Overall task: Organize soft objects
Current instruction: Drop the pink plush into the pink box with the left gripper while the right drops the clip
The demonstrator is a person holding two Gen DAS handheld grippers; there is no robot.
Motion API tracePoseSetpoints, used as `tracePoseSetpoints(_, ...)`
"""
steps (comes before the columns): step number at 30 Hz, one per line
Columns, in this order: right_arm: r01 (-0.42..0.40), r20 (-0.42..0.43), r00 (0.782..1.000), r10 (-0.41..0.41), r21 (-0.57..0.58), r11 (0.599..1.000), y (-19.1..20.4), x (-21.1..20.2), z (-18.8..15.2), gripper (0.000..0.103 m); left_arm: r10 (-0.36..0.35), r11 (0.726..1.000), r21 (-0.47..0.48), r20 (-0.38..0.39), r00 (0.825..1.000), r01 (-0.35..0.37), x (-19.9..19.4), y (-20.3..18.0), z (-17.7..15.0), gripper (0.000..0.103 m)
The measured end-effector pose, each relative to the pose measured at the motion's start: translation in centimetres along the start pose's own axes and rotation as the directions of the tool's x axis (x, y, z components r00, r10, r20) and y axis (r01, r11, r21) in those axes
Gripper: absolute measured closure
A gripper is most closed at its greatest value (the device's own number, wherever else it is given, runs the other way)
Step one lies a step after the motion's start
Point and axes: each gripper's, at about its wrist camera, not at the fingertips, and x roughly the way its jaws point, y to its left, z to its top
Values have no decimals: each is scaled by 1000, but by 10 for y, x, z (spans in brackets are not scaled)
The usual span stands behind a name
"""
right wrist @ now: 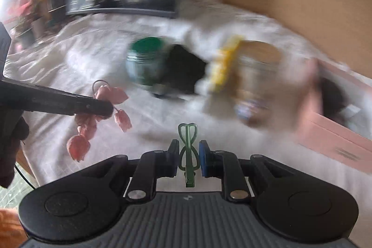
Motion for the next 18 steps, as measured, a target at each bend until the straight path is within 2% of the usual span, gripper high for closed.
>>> tracePoseSetpoints(2,58,1,998,-58,28,998,-22,-23,-9,85,-68,997,35,-41,997,69,11,-28,0,84)
tracePoseSetpoints(5,149,21,988,-151,58,987,-54,-59,-18,85,-174,980,74,-115,978,184,31,-77,-1,84)
tracePoseSetpoints(11,290,112,945,-306,136,947,-115,-129,-25,85,-282,933,180,-171,944,312,59,-166,9,84)
tracePoseSetpoints(13,313,149,930,-336,156,937,-132,-148,-25,85,-303,922,199,-157,940,331,63,-189,23,84)
tracePoseSetpoints(15,318,184,919,-347,172,932,-145,-163,-27,85,-307,916,230,-120,944,328,68,-211,43,84)
tracePoseSetpoints(18,295,226,914,-336,194,935,-163,-176,-31,85,-306,910,285,-30,952,301,72,-241,80,84)
